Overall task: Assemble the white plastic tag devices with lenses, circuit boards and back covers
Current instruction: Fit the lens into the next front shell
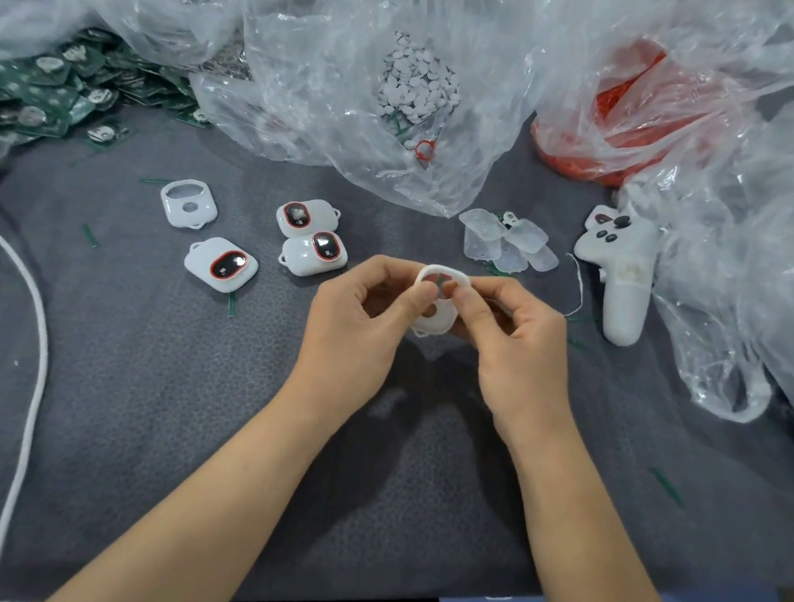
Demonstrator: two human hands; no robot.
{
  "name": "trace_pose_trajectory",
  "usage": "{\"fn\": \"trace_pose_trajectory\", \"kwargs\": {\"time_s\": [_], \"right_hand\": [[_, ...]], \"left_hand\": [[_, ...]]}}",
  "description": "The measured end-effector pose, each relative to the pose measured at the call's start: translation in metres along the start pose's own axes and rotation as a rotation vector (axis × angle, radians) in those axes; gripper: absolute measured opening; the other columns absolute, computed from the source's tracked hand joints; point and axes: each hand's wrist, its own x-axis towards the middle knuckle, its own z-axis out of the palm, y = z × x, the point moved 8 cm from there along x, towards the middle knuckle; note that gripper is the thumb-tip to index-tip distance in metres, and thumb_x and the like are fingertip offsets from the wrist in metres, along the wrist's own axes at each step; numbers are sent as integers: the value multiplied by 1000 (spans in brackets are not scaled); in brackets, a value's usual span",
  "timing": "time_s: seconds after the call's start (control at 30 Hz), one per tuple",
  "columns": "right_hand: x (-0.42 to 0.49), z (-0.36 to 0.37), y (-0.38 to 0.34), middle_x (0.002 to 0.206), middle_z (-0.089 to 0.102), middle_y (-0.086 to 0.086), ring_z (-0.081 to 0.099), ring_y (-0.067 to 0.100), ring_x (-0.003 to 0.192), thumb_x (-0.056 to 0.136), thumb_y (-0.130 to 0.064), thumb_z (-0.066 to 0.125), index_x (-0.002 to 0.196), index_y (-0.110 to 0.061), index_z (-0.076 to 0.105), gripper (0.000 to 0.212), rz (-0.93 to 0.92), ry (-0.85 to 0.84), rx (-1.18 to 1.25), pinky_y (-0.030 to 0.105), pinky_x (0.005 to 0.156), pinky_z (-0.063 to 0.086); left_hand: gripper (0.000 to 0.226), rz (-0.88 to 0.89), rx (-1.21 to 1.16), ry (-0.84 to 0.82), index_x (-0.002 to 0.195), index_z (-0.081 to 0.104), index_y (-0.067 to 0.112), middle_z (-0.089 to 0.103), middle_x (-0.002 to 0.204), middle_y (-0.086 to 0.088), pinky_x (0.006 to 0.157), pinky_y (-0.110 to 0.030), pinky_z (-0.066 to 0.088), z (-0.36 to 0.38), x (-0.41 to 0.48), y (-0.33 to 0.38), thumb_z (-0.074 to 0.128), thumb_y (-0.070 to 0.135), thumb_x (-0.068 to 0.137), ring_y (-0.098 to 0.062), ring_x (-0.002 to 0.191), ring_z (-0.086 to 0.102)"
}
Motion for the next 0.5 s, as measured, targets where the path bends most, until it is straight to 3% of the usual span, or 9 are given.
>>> {"fn": "trace_pose_trajectory", "kwargs": {"time_s": [0.1,0.33,0.5], "right_hand": [[-1,2,0,94,70,10,69,21,86,90,-12,65,98,-7,71,11,-3,-1,-37,40,83,56],[-4,8,-5,83,71,-4,67,7,77,83,-3,69,91,-11,69,11,-59,-47,-120,22,76,54],[-3,5,-3,85,71,2,68,14,78,82,-1,70,92,-7,69,11,-72,-21,-123,26,77,55]], "left_hand": [[10,15,97,32,92,69,19,70,83,10,74,-14,48,-2,0,-2,64,10,90,0,77,65],[9,-3,187,75,92,70,15,69,81,13,70,-7,44,-5,0,-5,66,8,88,5,75,64],[13,10,210,1,98,70,17,71,87,11,78,-17,50,0,0,-3,66,10,88,-2,83,66]]}}
